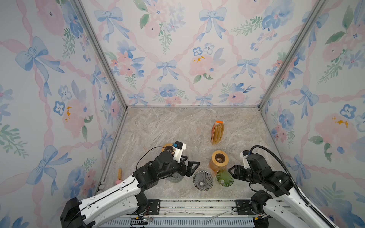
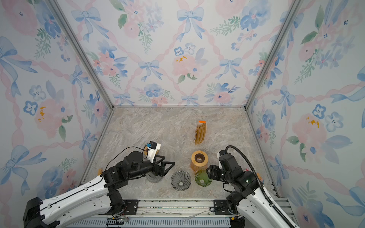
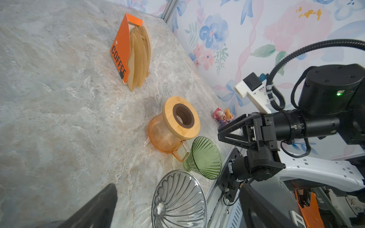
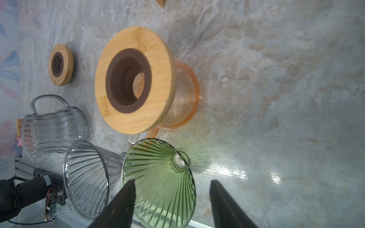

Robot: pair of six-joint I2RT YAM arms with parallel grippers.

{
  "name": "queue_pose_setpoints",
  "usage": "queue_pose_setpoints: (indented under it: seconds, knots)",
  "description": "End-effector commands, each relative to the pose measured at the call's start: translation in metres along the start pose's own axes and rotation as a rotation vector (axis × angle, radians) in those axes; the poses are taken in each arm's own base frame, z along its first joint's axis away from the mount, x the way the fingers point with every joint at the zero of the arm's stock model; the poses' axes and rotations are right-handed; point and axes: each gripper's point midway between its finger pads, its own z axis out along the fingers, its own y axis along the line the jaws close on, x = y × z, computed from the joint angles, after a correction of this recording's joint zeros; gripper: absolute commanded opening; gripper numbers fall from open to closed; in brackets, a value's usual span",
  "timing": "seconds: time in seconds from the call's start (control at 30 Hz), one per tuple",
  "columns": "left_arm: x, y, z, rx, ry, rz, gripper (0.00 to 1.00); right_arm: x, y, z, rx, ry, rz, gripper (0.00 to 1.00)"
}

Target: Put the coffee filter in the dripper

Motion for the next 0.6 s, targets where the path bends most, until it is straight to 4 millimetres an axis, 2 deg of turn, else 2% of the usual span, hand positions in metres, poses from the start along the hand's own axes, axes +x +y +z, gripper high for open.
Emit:
queue_pose_setpoints:
  seconds: [0.0, 0.3, 0.57]
  knots:
    - [-0.018, -0.011, 0.007, 0.005, -0.089, -0.02, 0.98, 0.003, 0.002, 0.003, -0.004, 0.021, 0.009, 0.61]
    - [-0.014, -0.025, 0.024, 0.047, -0.05, 0.009, 0.98, 0.005, 0.0, 0.014, 0.016, 0.056, -0.027, 0.59]
    - [0.003, -0.034, 0.034, 0.073, 0.016, 0.056, 0.98, 0.009, -0.006, 0.024, 0.041, 0.076, -0.012, 0.57]
